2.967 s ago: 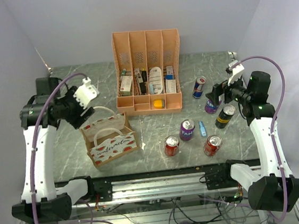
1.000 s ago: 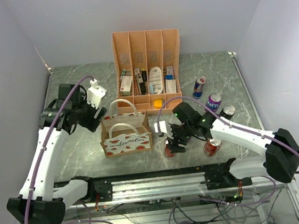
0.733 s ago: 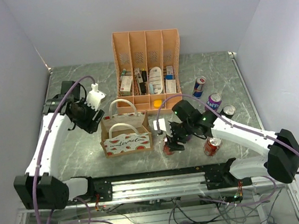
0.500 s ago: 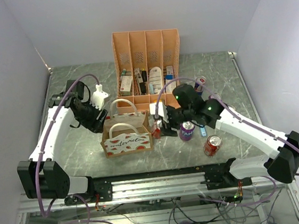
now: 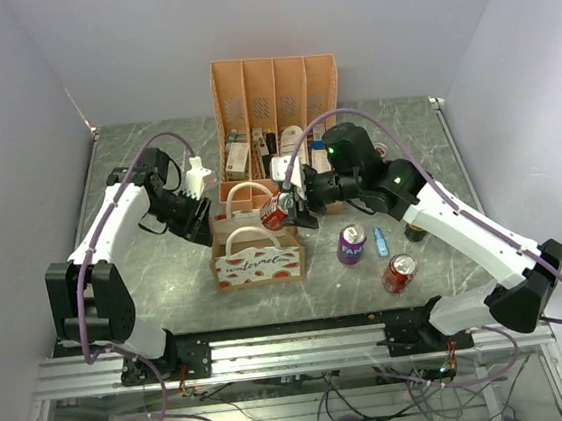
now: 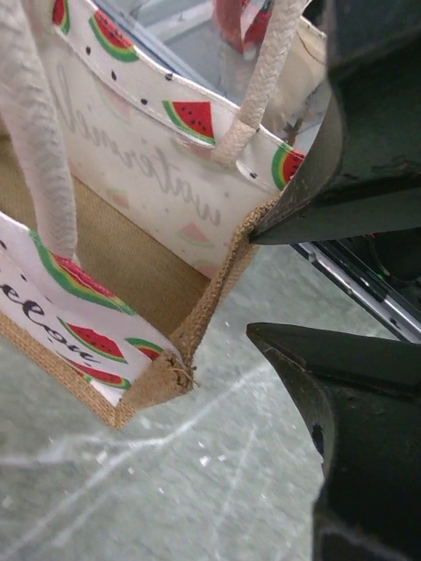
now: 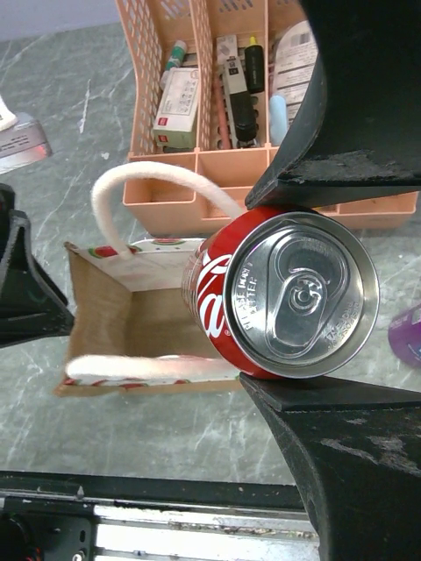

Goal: Place the beverage into the canvas bag

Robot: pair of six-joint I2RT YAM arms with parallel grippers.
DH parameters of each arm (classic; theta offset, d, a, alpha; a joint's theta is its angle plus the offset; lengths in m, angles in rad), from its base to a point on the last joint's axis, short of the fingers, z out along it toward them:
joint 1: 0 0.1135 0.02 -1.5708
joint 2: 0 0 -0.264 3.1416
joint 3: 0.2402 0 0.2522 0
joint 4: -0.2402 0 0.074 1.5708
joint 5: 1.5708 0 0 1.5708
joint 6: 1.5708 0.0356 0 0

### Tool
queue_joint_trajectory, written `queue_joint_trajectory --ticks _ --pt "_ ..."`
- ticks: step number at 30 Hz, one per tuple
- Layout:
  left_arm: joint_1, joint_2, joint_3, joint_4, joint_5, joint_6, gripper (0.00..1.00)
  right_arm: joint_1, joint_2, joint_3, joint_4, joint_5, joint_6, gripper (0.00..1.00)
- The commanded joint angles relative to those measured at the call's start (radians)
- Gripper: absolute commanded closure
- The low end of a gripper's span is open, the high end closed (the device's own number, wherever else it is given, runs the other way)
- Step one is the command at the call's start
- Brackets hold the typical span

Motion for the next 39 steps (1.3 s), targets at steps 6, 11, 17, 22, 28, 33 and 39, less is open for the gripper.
queue_joint_trajectory --ticks 6,11,17,22,28,33,39 --pt "-0.079 -0.049 0.003 0.055 0.120 -0.025 0.46 0.004 0.082 0.086 0.075 -0.012 -0.008 0.86" --pt "-0.079 -0.108 -0.015 0.107 0.101 -0.055 0.41 0.008 0.118 0.053 0.068 -0.107 -0.004 0.88" --pt "-0.079 -0.124 -0.040 0.161 0.103 -0.114 0.35 0.052 0.128 -0.012 0.126 -0.113 0.032 0.88" --pt "-0.079 -0.099 -0.046 0.215 0.065 -0.164 0.40 0.077 0.169 0.001 0.168 -0.069 0.045 0.88" --pt "-0.079 -0.084 -0.061 0.251 0.099 -0.175 0.49 0.111 0.225 0.014 0.228 0.008 0.050 0.89" --pt "-0.079 -0.090 -0.079 0.257 0.087 -0.165 0.53 0.164 0.269 -0.004 0.269 0.090 0.051 0.90" --pt "-0.056 -0.140 -0.097 0.280 0.073 -0.173 0.48 0.188 0.311 -0.019 0.346 0.196 0.122 0.90"
